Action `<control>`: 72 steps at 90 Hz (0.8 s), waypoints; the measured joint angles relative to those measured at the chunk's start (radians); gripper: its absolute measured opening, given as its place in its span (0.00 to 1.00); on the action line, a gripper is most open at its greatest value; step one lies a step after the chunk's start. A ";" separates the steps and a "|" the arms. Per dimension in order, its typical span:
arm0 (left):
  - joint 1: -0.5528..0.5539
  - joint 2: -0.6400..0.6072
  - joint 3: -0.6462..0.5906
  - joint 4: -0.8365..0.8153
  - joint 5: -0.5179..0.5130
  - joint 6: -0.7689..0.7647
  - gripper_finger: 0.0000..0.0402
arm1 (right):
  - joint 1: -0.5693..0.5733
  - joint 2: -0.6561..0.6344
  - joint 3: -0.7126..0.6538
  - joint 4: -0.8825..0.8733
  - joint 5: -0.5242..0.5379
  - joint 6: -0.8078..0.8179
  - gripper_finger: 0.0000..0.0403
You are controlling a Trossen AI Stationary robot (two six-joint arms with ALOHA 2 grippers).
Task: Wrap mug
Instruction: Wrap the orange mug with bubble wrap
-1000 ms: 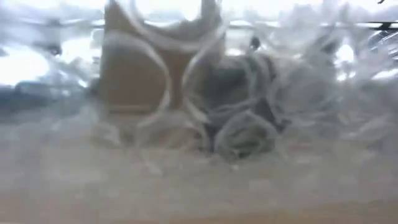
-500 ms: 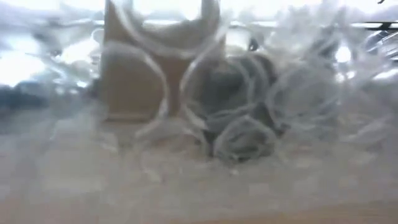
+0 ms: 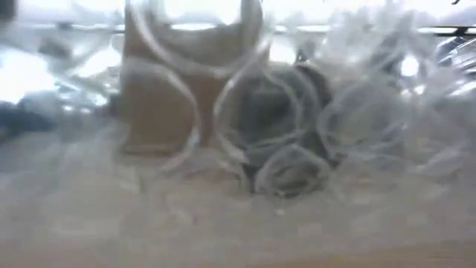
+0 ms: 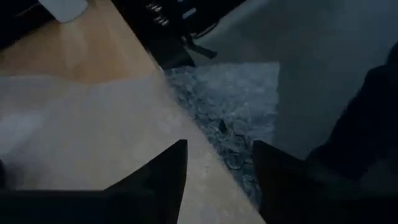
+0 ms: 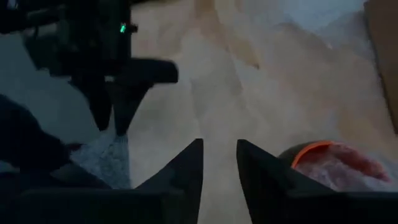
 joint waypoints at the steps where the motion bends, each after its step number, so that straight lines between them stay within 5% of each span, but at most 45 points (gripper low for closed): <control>1: 0.000 0.005 0.002 0.001 0.000 -0.008 0.42 | 0.002 0.000 0.000 0.002 0.003 0.003 0.18; 38: 0.013 0.078 0.021 -0.011 -0.061 -0.184 0.39 | 0.065 0.000 0.000 0.068 0.063 0.030 0.18; 60: 0.064 0.075 0.021 -0.030 -0.044 -0.345 0.05 | 0.065 0.002 -0.074 0.203 0.049 -0.082 0.18; 72: 0.083 0.036 0.023 -0.030 -0.016 -0.388 0.03 | 0.066 0.002 -0.143 0.369 0.032 -0.161 0.19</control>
